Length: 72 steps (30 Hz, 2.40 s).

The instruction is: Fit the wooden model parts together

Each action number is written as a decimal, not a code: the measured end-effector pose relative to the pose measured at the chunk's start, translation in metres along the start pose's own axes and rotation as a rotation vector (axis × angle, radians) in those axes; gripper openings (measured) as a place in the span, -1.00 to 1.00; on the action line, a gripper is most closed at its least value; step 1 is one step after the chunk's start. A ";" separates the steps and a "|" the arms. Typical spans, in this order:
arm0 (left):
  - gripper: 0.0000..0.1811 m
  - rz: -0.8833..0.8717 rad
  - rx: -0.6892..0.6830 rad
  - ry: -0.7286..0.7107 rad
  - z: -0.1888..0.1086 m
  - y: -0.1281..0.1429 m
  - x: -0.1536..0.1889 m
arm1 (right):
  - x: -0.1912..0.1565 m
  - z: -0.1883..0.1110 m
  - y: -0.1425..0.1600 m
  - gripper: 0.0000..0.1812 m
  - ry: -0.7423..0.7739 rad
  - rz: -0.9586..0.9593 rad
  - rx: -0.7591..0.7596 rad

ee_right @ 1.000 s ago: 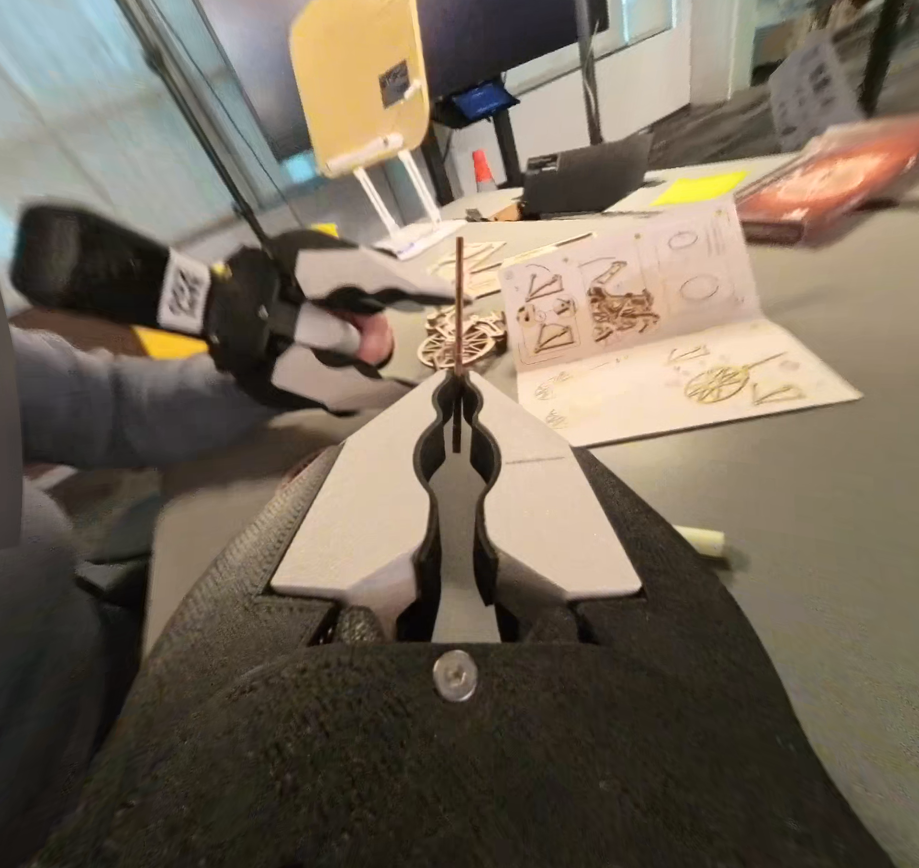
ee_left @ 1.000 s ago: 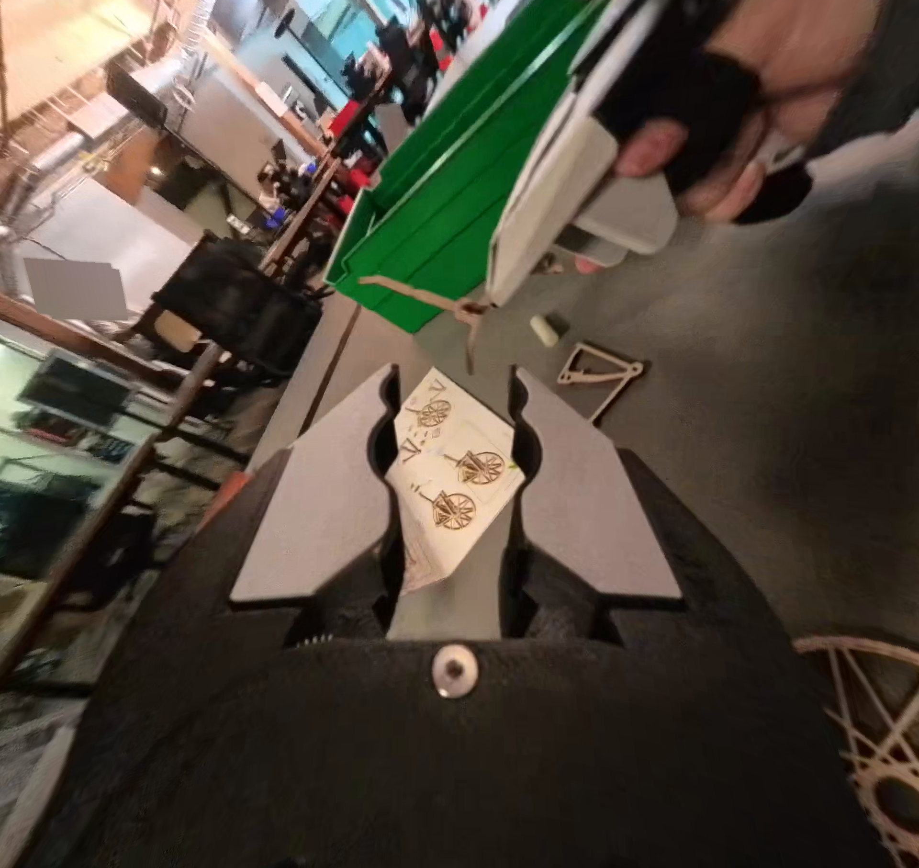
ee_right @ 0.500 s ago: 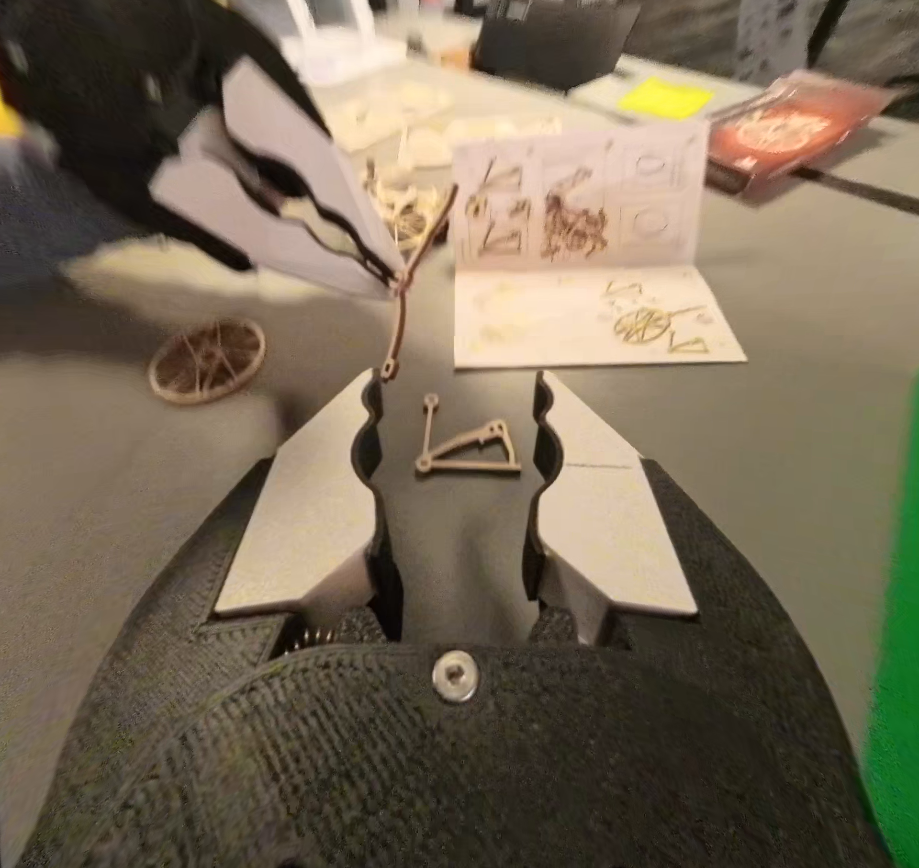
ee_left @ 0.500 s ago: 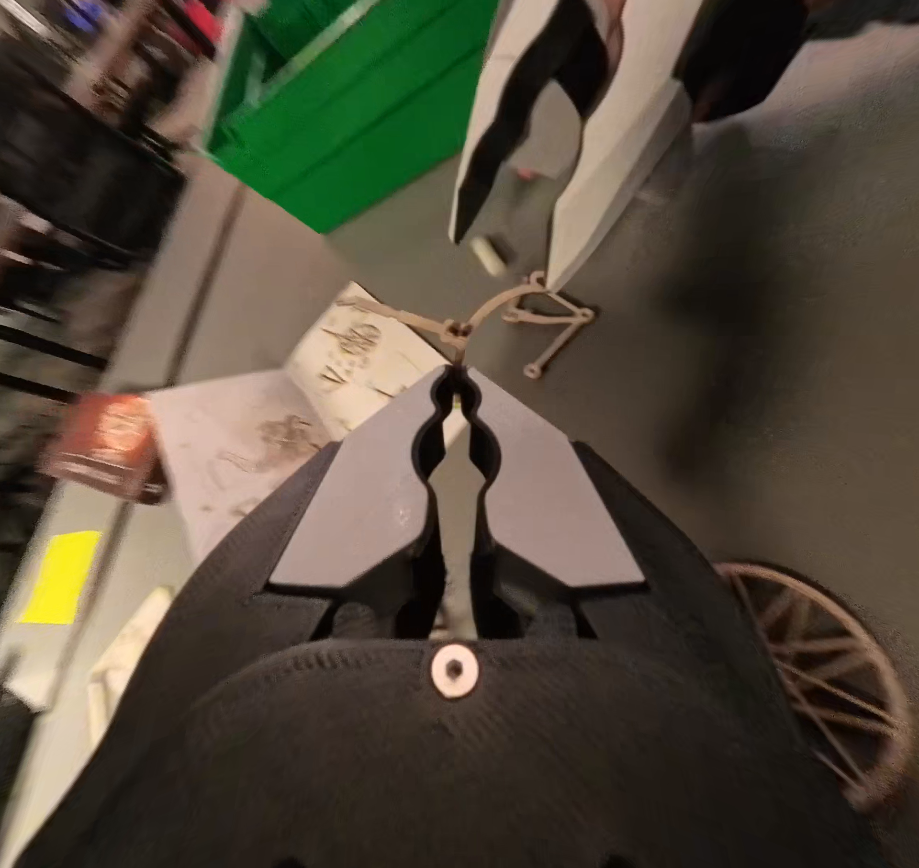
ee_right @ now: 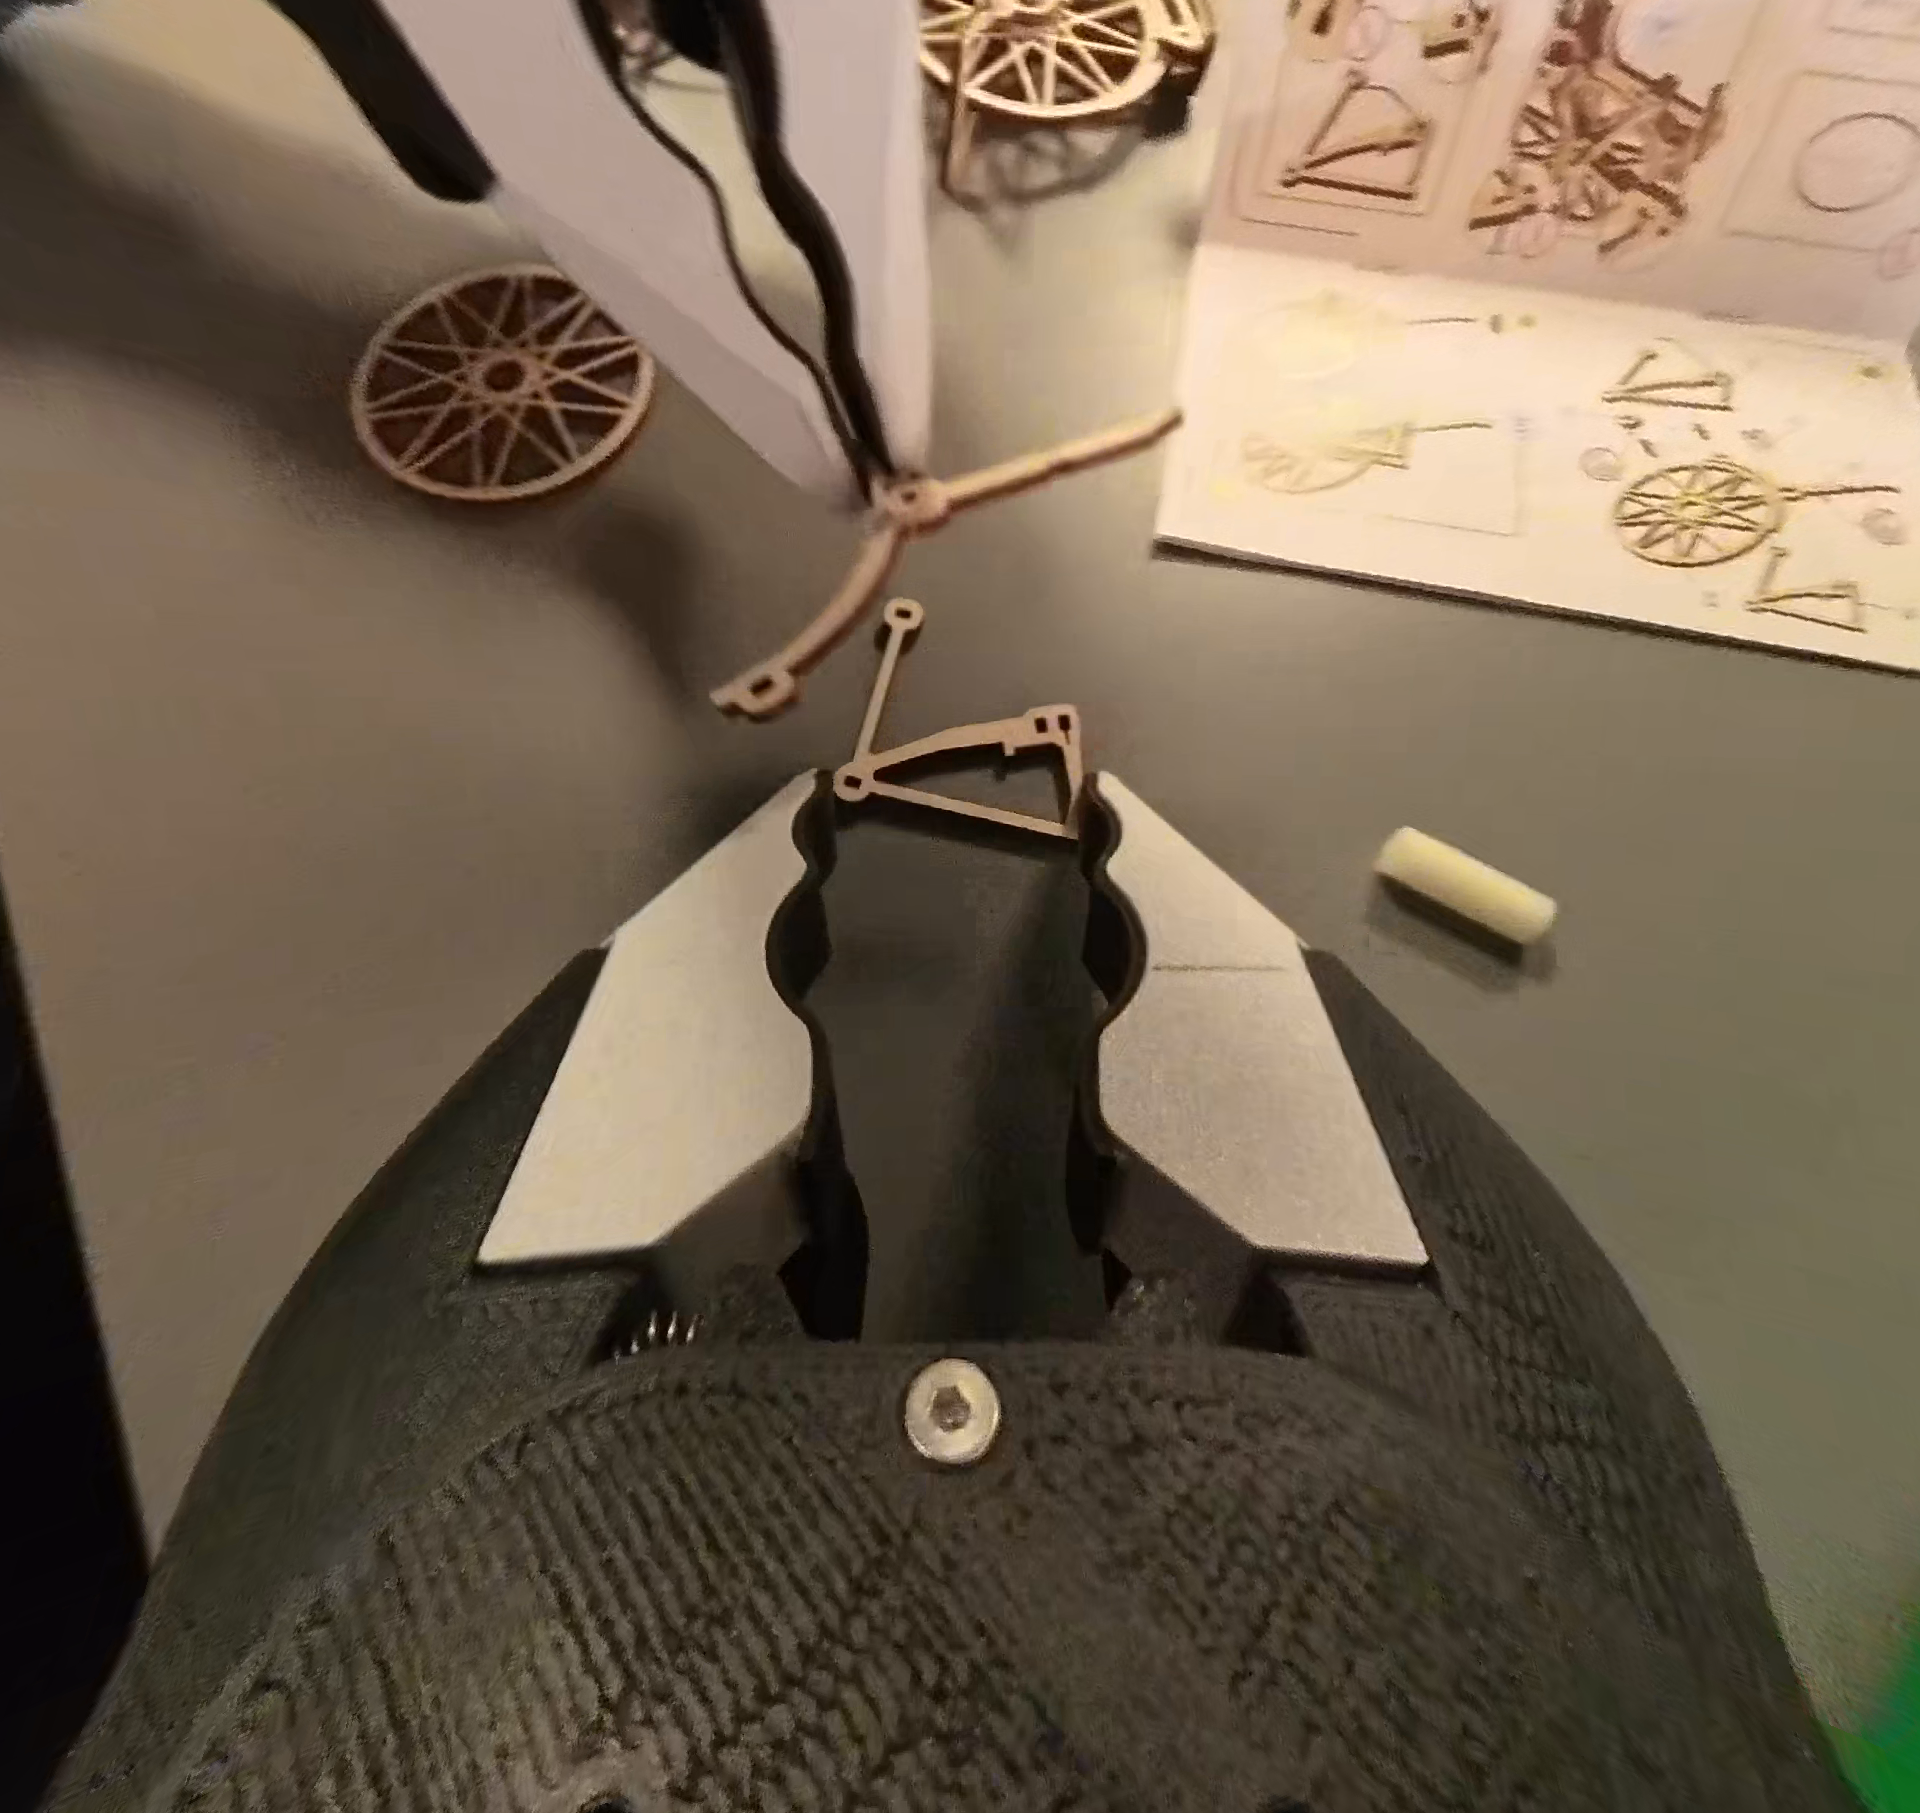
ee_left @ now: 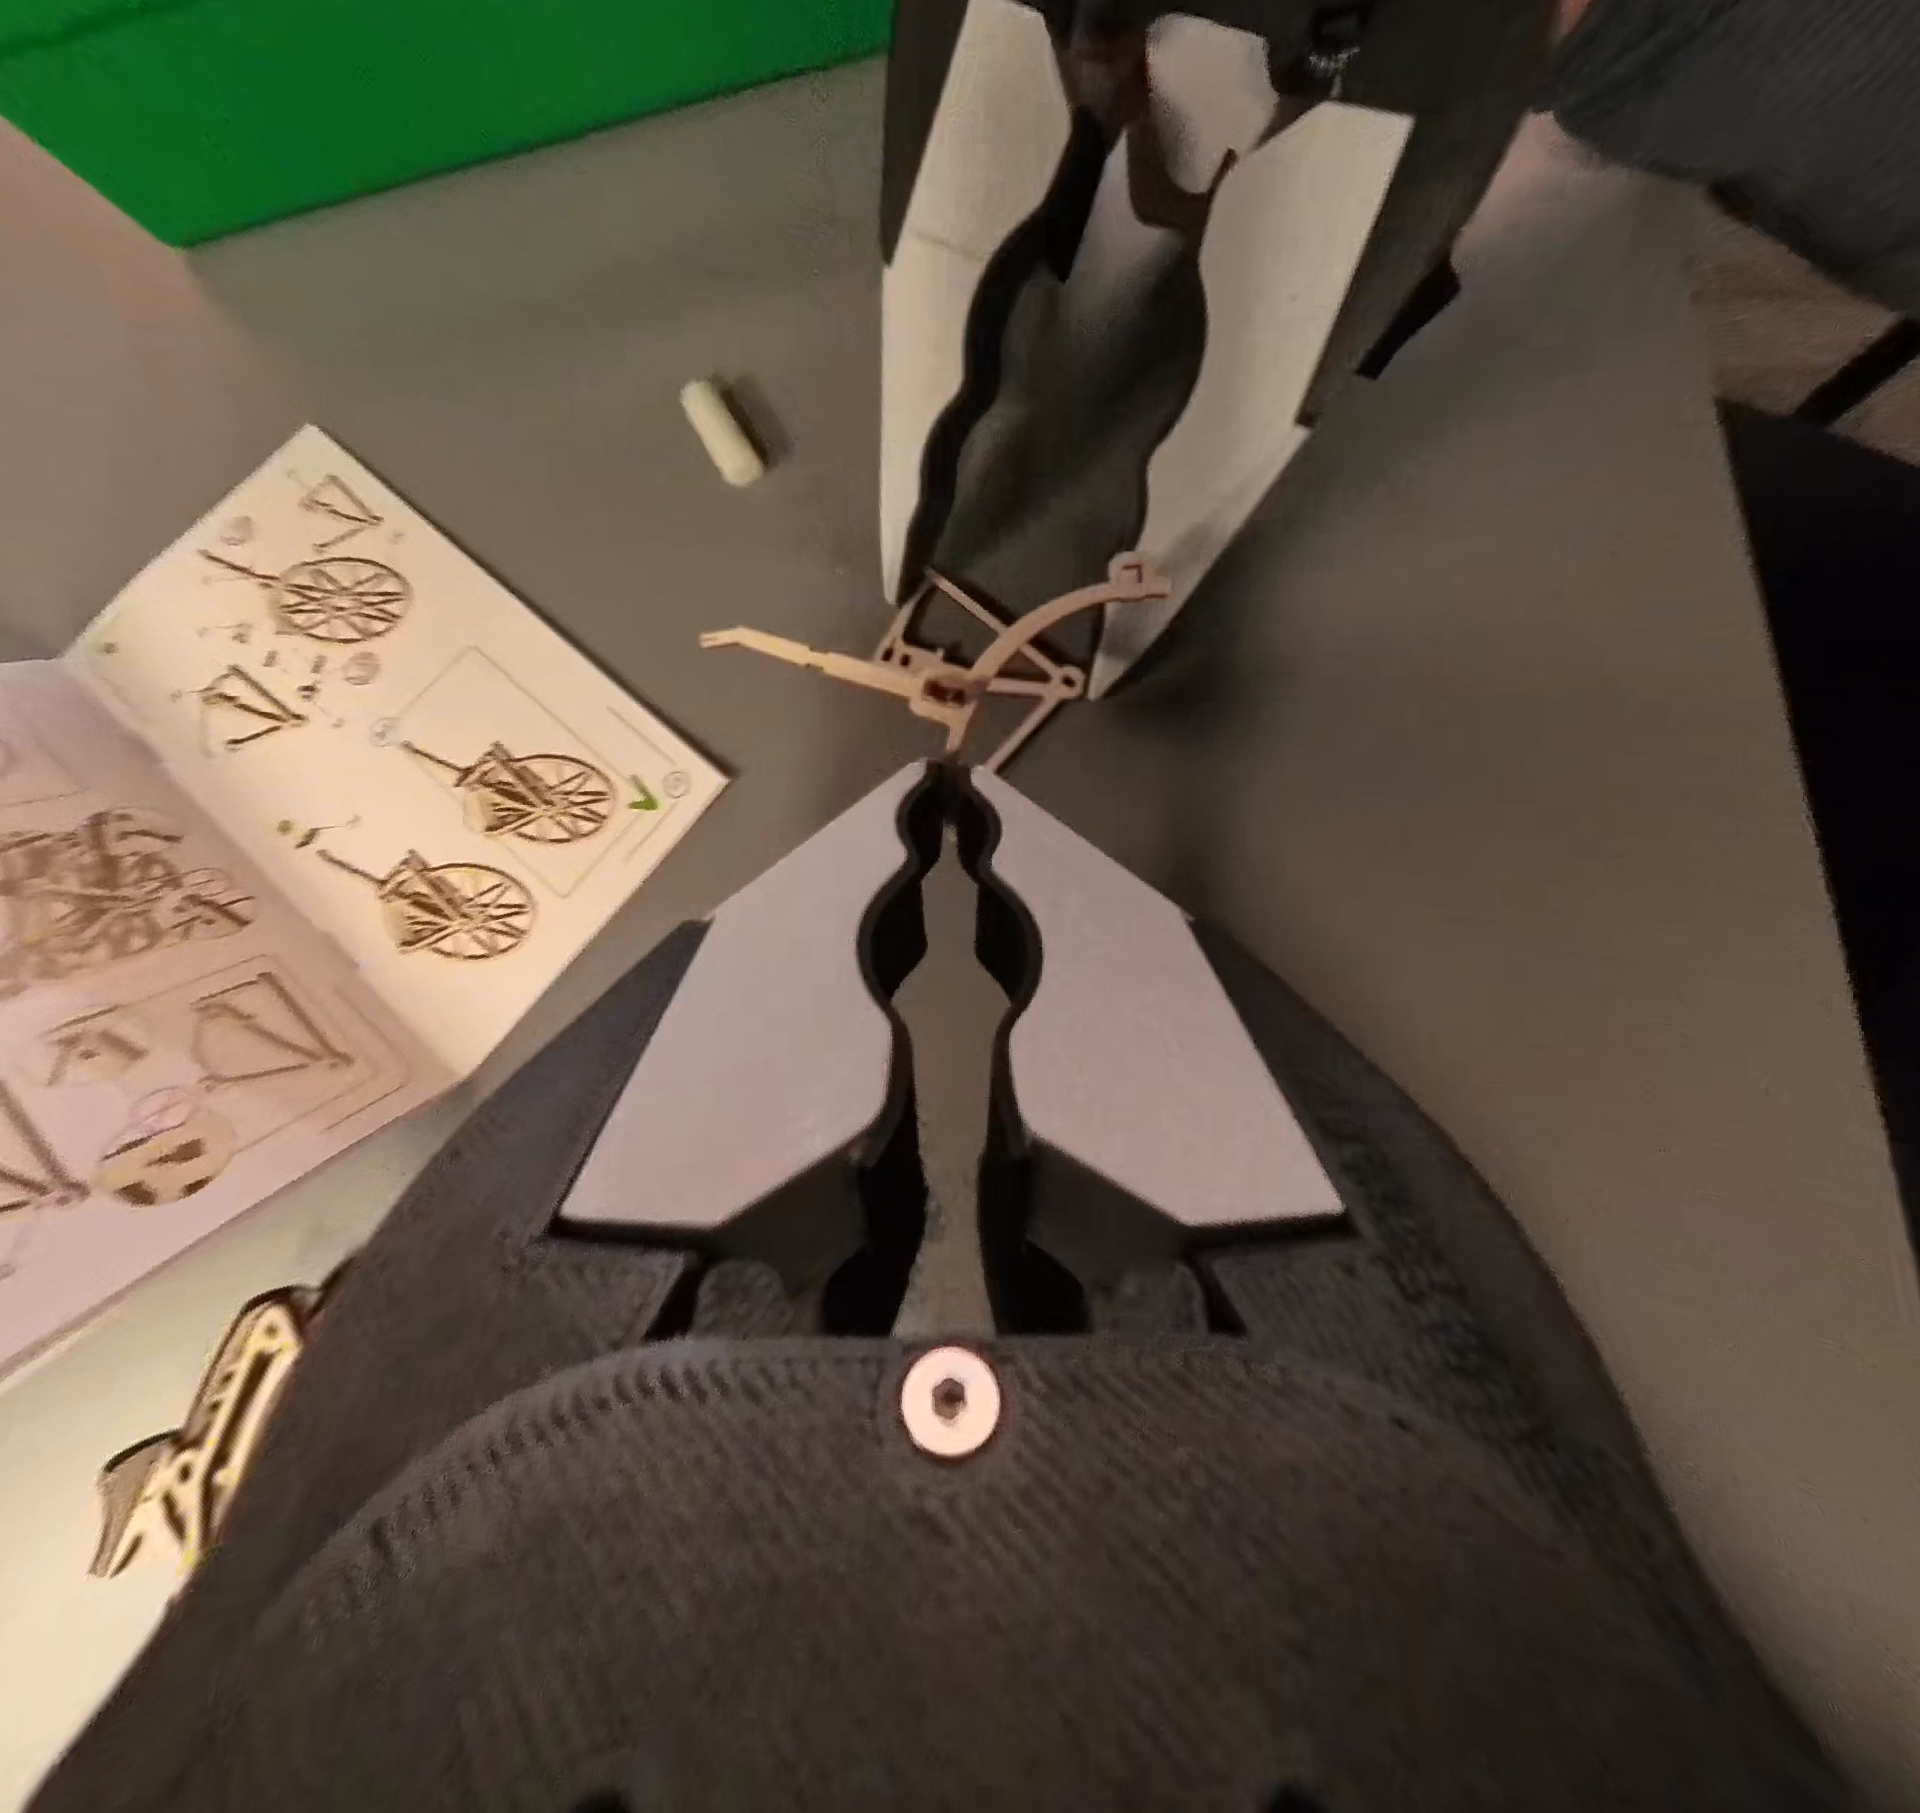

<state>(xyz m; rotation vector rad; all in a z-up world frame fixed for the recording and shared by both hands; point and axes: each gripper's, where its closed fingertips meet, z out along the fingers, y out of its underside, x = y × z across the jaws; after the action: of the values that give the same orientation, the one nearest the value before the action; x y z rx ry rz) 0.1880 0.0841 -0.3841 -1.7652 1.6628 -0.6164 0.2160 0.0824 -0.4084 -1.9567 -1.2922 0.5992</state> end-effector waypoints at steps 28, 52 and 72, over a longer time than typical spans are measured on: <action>-0.99 -0.006 -0.287 0.194 0.037 0.000 0.008 | 0.002 -0.022 -0.007 -0.67 -0.024 -0.062 0.113; -0.66 0.003 0.026 -0.042 0.011 -0.031 -0.006 | 0.009 -0.019 -0.022 -0.96 -0.208 0.268 0.206; -0.77 0.208 0.013 0.090 0.015 0.015 0.015 | 0.011 -0.019 -0.013 -0.96 -0.190 0.139 0.151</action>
<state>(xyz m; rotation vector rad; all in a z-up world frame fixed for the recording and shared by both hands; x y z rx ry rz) 0.1899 0.0714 -0.4064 -1.5495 1.8701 -0.6173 0.2256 0.0904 -0.3860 -1.9105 -1.1908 0.9438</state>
